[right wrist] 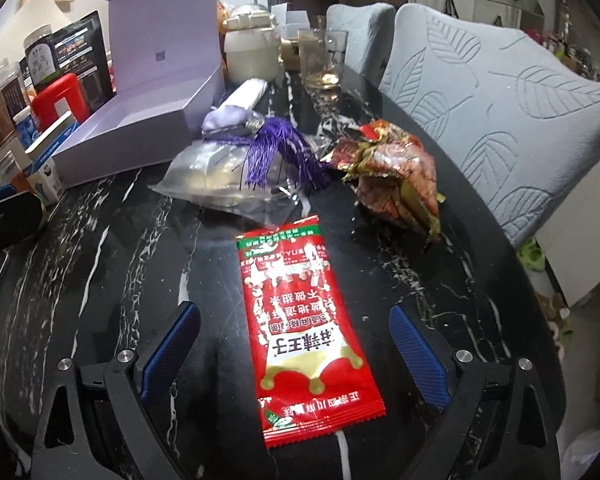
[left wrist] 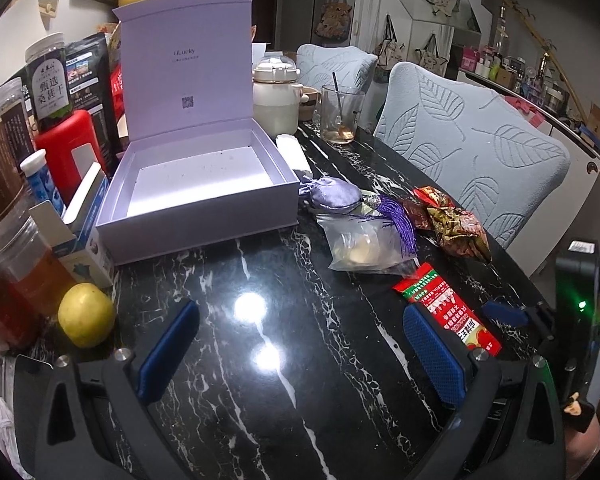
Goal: Organize soft objects
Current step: 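Grasp the red sauce packet with the right gripper while the left gripper approaches the clear zip bag, then grasp the clear zip bag with the left gripper and lift it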
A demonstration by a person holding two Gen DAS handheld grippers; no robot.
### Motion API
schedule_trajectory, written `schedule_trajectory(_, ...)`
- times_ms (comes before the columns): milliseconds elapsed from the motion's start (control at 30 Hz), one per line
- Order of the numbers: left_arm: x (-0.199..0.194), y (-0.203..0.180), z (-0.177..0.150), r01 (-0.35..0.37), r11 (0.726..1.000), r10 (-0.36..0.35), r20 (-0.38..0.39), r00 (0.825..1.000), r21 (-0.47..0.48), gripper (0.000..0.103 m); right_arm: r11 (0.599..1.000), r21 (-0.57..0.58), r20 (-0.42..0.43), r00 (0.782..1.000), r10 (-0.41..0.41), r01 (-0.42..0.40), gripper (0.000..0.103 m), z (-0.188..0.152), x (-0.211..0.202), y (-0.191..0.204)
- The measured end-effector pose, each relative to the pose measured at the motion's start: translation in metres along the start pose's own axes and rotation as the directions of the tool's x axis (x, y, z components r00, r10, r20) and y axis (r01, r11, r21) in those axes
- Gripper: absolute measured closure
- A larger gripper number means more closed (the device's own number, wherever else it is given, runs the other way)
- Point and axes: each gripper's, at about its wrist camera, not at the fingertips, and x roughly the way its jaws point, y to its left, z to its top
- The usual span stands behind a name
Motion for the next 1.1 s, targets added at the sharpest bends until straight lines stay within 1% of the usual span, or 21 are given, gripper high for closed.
schedule_trajectory(67,0.002,-0.001,0.001,-0.004,1.0,0.004,-0.004,1.0,-0.001,0.0,1.0,0.005,-0.032,0.999,0.008,-0.007,0.014,-0.002,0.007,-0.002)
schedule_trajectory(100,0.003,-0.002,0.001,-0.005,1.0,0.005,-0.004,1.0,0.0,0.0,1.0,-0.004,-0.023,1.0,-0.012,0.012,0.016,-0.003,0.007,-0.001)
schedule_trajectory(167,0.006,-0.004,0.003,-0.005,1.0,0.005,-0.009,1.0,0.003,0.0,0.999,-0.03,-0.026,0.999,-0.033,0.032,0.017,-0.004,0.007,0.001)
schedule_trajectory(233,0.01,-0.007,0.005,0.0,1.0,0.0,-0.018,1.0,0.006,0.0,0.999,-0.037,-0.019,0.999,-0.03,0.029,0.018,-0.006,0.007,0.001)
schedule_trajectory(267,0.012,-0.008,0.006,0.002,1.0,-0.002,-0.02,1.0,0.007,0.0,0.999,-0.043,-0.01,1.0,-0.028,0.028,0.024,-0.007,0.006,0.001)
schedule_trajectory(300,0.015,-0.01,0.007,0.007,1.0,-0.007,-0.024,1.0,0.009,0.0,0.999,-0.047,0.003,1.0,-0.025,0.025,0.042,-0.007,0.004,0.0)
schedule_trajectory(333,0.017,-0.012,0.008,0.013,1.0,-0.013,-0.027,1.0,0.012,0.0,0.999,-0.043,0.017,1.0,-0.022,0.022,0.051,-0.008,0.002,-0.002)
schedule_trajectory(433,0.024,-0.019,0.012,0.031,0.999,-0.03,-0.035,0.999,0.021,0.0,0.999,-0.037,0.021,1.0,-0.003,0.004,0.057,-0.007,0.001,-0.007)
schedule_trajectory(533,0.034,-0.026,0.016,0.055,0.998,-0.054,-0.047,0.997,0.029,0.0,1.0,-0.007,0.024,0.999,0.022,-0.022,0.059,-0.006,-0.002,-0.015)
schedule_trajectory(700,0.056,-0.039,0.026,0.09,0.995,-0.087,-0.083,0.993,0.035,0.0,0.999,0.017,0.037,0.999,0.028,-0.029,0.06,-0.007,-0.013,-0.03)
schedule_trajectory(867,0.084,-0.052,0.041,0.135,0.991,-0.132,-0.12,0.984,0.019,0.0,1.0,0.022,0.053,0.999,0.013,-0.014,0.06,-0.007,-0.028,-0.045)
schedule_trajectory(1000,0.106,-0.062,0.05,0.123,0.992,-0.118,-0.134,0.984,0.024,0.0,0.998,0.059,0.055,0.998,0.015,-0.018,0.06,-0.006,-0.033,-0.058)
schedule_trajectory(1100,0.123,-0.065,0.053,0.087,0.996,-0.08,-0.158,0.984,0.036,0.0,0.997,0.071,0.053,0.999,0.009,-0.013,0.06,-0.005,-0.031,-0.064)
